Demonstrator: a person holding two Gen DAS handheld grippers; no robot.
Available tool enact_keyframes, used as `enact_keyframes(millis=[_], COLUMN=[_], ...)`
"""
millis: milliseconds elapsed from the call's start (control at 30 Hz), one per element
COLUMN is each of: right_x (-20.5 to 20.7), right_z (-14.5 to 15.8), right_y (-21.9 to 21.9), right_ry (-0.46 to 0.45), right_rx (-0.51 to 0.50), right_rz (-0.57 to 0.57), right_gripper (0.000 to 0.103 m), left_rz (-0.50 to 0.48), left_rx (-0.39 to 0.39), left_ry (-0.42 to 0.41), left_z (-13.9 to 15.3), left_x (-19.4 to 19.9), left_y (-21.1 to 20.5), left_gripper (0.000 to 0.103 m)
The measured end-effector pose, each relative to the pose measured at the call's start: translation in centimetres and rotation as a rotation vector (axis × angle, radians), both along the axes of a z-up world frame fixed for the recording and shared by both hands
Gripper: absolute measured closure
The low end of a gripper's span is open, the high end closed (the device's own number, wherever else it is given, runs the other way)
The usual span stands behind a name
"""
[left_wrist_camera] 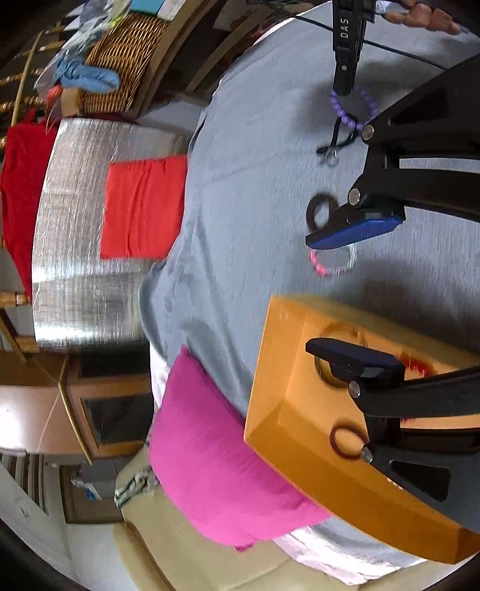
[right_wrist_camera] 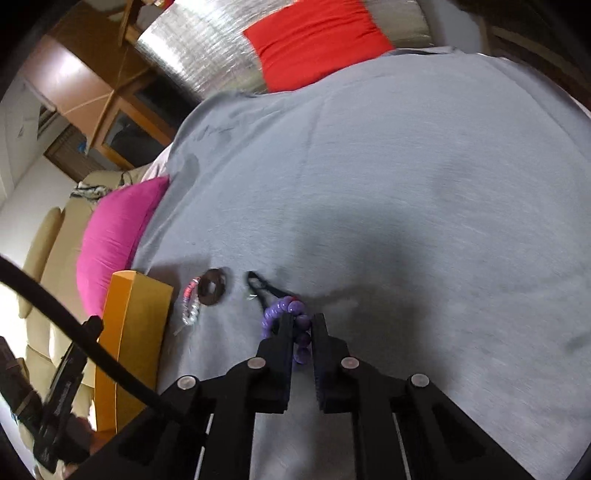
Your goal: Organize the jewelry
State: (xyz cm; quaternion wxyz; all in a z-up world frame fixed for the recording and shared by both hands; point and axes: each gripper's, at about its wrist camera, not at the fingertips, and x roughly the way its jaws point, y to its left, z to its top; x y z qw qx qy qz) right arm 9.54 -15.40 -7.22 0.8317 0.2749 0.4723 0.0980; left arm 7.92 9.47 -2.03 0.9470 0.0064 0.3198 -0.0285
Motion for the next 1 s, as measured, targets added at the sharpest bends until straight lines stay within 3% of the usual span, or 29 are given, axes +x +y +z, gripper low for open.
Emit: enact_keyframes(millis=[267,433,567,700,933,967,1000], right_x=[-4.2,-4.6,-4.7,-4.8,-4.7,-4.7,-4.7], right_z=[-0.3,-2.3,-2.6,-3.1,-3.2,-3.1,-3.1], right_y=[-6.1,-7.7,-8.0,-8.7,-8.6,-8.6,-8.6], right_ry=[0.039,0.098,0.095,0.103,0.107,0.107,0.106], right_rx=[-0.069,-0.034,-0.019,0.023,0.030,0.026,0.020], right_rz=[-0.114,-0.139,-0.134,-0.133,-0.122,-0.121,-0.118], right_gripper=[0.093,0.093,0.092,0.092,0.092,0.092,0.092], left_rz=[-0.178,-0.255,-0.253,-0.258,-0.261,-0.258,-0.258], left_rx=[-0.080,-0.180,-0.193,-0.262,-0.257,-0.260,-0.270], left_ry=[0.089,0.184,0.232,0.291,0.289,0.289,0.285], left_z=[-1.6,-3.6,-5.2,-6.6,-7.0,-7.1,-7.1], left_x=[0.7,2.3,3.8,5.3,6.3,6.5,6.5], left_y=[-4.8,-7.6,-9.3,-10.4,-12.1,-12.2,-12.1], left_gripper=[0.052,0.049,0.046,0.046,0.046,0.049,0.059])
